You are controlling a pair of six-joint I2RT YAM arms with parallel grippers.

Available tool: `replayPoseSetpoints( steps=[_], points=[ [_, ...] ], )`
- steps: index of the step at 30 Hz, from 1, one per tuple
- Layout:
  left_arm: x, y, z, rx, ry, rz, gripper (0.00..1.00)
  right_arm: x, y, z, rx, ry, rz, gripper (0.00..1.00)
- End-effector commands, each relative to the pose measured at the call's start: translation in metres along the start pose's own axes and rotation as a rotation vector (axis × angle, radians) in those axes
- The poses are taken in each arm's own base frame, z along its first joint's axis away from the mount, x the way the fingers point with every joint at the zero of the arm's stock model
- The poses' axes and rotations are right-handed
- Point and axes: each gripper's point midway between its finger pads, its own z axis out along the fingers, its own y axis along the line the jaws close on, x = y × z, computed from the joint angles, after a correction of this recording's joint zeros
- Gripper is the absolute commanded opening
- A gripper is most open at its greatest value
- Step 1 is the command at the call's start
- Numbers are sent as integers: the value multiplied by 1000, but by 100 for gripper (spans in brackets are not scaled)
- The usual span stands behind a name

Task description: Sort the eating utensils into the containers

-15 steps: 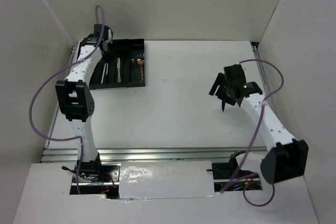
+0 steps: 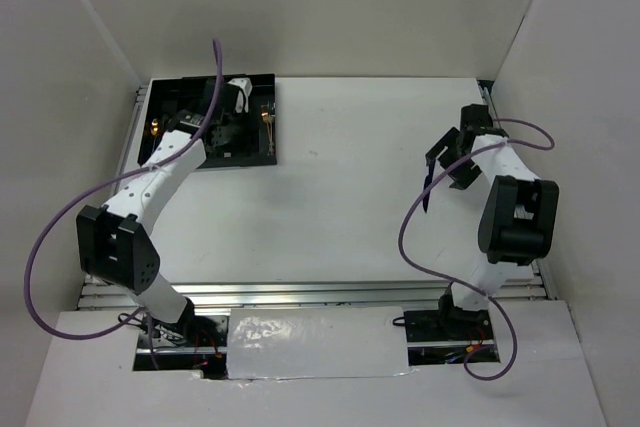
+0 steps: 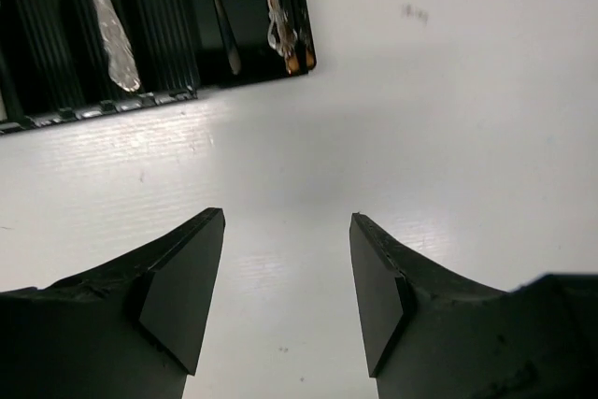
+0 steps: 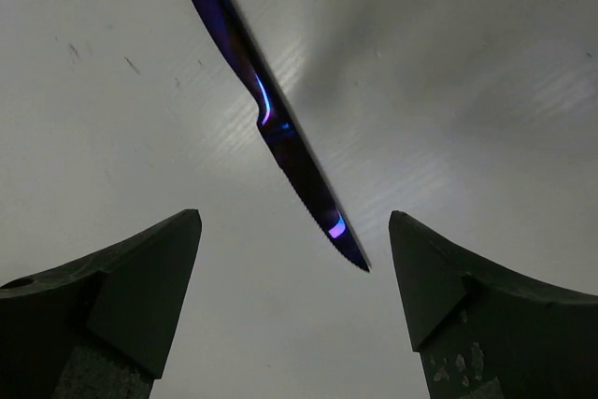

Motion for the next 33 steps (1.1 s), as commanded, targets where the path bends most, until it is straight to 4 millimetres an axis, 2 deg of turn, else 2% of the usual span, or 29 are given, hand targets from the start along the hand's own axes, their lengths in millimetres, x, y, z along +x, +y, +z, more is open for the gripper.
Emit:
replayPoseSetpoints(
  steps=[1,6,8,9,10,11,12,13,15,18,19,22,23,25,26,28,29,30,31,32,33],
  points=[
    [-9,-12,2,39,-28,-27,69,-19,30,9,-91,-17,26,90],
    [-3,-9,10,21,9,3,70,-11,32,38,-91,18,40,91],
    [-1,-5,10,5,16,9,70,-20,35,42,-78,5,34,92],
    [3,3,10,-20,22,16,70,-18,33,53,-52,23,25,95],
    [2,12,8,-38,14,4,70,-32,41,52,-54,-3,11,97],
    [3,18,7,-48,16,-6,70,-32,41,54,-42,13,-2,98],
    [7,22,8,-41,26,-10,70,-31,36,66,-5,25,-12,100],
    [4,30,4,-48,17,-22,70,-37,44,64,-17,31,-19,100],
    [5,36,2,-52,16,-24,70,-45,50,76,-10,41,-26,100],
    [0,50,3,-99,-3,-8,70,-37,66,85,-69,98,-42,100],
    [-2,62,2,-148,-6,-7,70,-34,68,85,-69,114,-46,100],
    [-9,80,-4,-199,-23,-30,70,-31,70,92,-55,133,-70,100],
    [-11,82,-5,-193,-29,-44,70,-32,78,89,-79,137,-85,100],
    [-13,82,-8,-176,-50,-65,70,-27,81,92,-72,153,-108,100],
    [-12,81,-7,-173,-51,-67,70,-31,88,90,-77,135,-146,100],
    [-13,83,-10,-179,-48,-74,70,-22,93,94,-65,158,-215,100],
    [-12,85,-12,-191,-48,-78,70,-29,104,89,-82,139,-261,100],
    [-11,88,-12,-204,-42,-88,70,-19,109,87,-80,172,-302,100],
    [-8,92,-14,-222,-33,-94,71,-19,120,89,-115,186,-338,100],
    [-7,92,-15,-224,-31,-99,71,-7,130,86,-177,245,-343,100],
    [-7,92,-17,-225,-32,-103,71,1,132,85,-178,281,-350,100]
  ],
)
